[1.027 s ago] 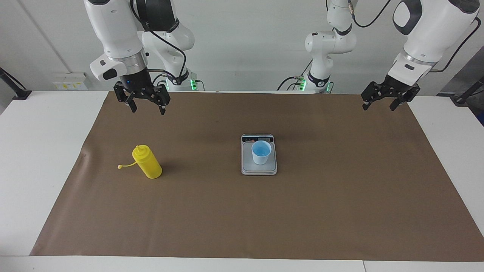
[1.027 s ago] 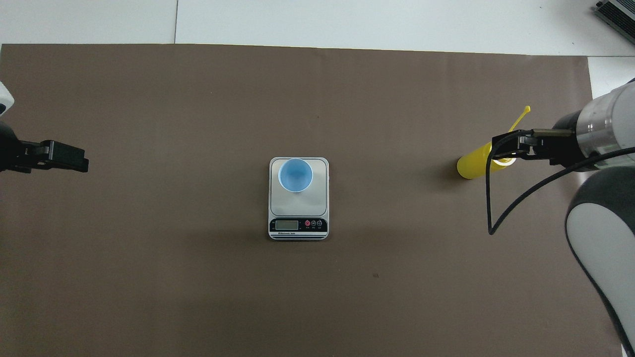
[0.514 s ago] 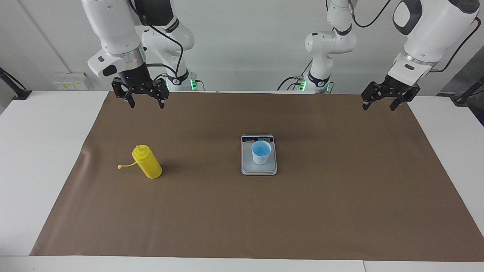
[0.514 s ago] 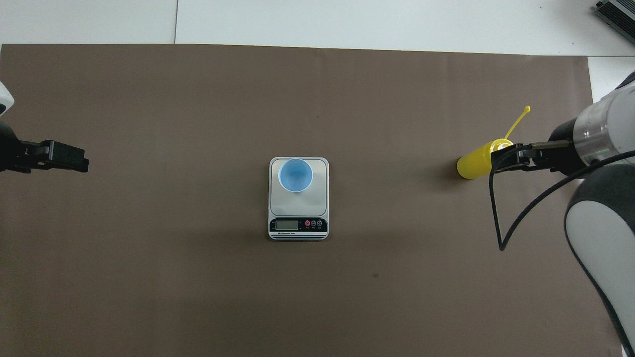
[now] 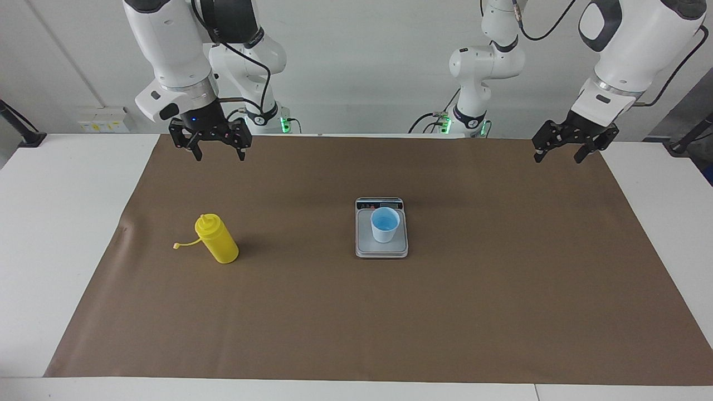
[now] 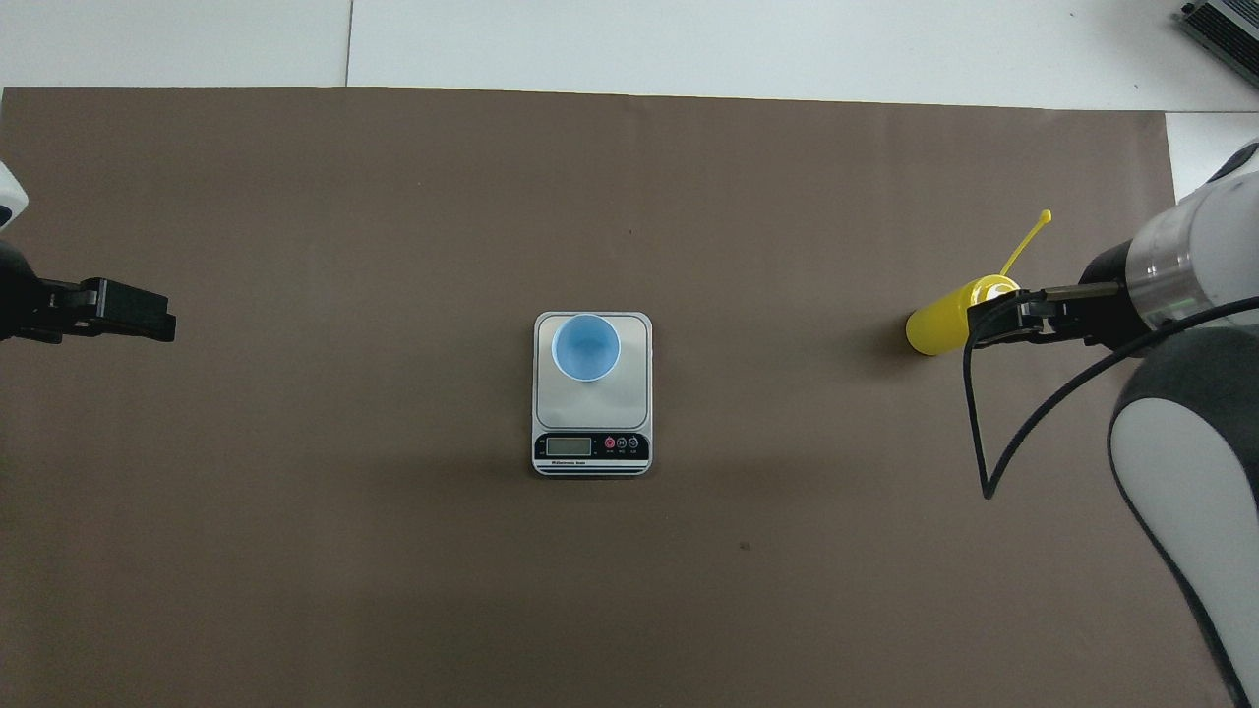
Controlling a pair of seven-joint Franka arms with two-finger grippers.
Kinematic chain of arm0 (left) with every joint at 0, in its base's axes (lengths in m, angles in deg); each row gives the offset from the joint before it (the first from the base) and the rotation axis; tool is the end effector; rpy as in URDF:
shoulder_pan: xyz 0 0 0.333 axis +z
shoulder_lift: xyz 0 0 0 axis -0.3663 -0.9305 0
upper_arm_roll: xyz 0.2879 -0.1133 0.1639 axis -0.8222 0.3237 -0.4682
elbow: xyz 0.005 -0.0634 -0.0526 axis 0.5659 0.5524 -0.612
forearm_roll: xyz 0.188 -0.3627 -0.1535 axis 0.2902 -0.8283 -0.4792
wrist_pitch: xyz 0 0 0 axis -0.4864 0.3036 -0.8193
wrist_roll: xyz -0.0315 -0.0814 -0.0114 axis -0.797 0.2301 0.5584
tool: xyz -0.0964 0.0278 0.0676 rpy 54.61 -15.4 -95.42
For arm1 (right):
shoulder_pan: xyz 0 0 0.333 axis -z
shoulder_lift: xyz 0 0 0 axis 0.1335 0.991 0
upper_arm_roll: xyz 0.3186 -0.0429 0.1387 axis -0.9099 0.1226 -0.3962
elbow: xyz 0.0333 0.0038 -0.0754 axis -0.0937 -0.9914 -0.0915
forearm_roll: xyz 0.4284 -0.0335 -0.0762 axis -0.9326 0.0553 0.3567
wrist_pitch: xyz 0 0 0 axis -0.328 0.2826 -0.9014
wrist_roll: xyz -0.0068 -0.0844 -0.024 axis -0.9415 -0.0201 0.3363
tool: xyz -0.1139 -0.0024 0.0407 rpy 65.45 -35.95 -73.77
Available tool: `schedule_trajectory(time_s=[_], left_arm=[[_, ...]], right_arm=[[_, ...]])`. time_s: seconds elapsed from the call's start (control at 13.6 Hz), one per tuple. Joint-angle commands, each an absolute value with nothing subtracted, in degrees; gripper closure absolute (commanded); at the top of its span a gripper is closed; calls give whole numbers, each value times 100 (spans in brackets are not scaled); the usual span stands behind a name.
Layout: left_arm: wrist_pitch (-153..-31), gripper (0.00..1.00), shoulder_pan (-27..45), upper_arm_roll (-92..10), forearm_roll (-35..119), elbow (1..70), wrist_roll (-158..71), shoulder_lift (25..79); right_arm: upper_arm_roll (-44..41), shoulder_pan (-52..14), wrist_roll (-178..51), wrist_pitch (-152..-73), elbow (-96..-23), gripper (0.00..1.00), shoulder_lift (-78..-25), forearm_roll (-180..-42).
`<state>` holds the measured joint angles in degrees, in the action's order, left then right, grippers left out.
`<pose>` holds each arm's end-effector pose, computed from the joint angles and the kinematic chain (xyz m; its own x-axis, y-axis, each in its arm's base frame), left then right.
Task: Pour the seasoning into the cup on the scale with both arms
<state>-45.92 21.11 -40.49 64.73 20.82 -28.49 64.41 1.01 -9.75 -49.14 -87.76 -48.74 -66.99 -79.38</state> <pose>0.5866 -0.0432 0.6324 0.9988 -0.0495 0.0036 -0.0496 -0.9982 0.0338 0.5954 0.0689 0.6228 0.9999 0.0099 -0.0081 0.0101 -0.9998 0.0192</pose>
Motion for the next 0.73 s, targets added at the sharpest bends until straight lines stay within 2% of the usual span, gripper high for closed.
schedule_trajectory(time_s=[0.0, 0.66], left_arm=[[-4597, 0, 2113, -4059, 6496, 2185, -2901, 6525], [-4597, 0, 2113, -4059, 6496, 2185, -2901, 6525]], right_arm=[[71, -952, -4845, -8744, -4978, 0, -6789, -7960], [80, -890, -4669, -8735, -4978, 0, -6789, -8232]])
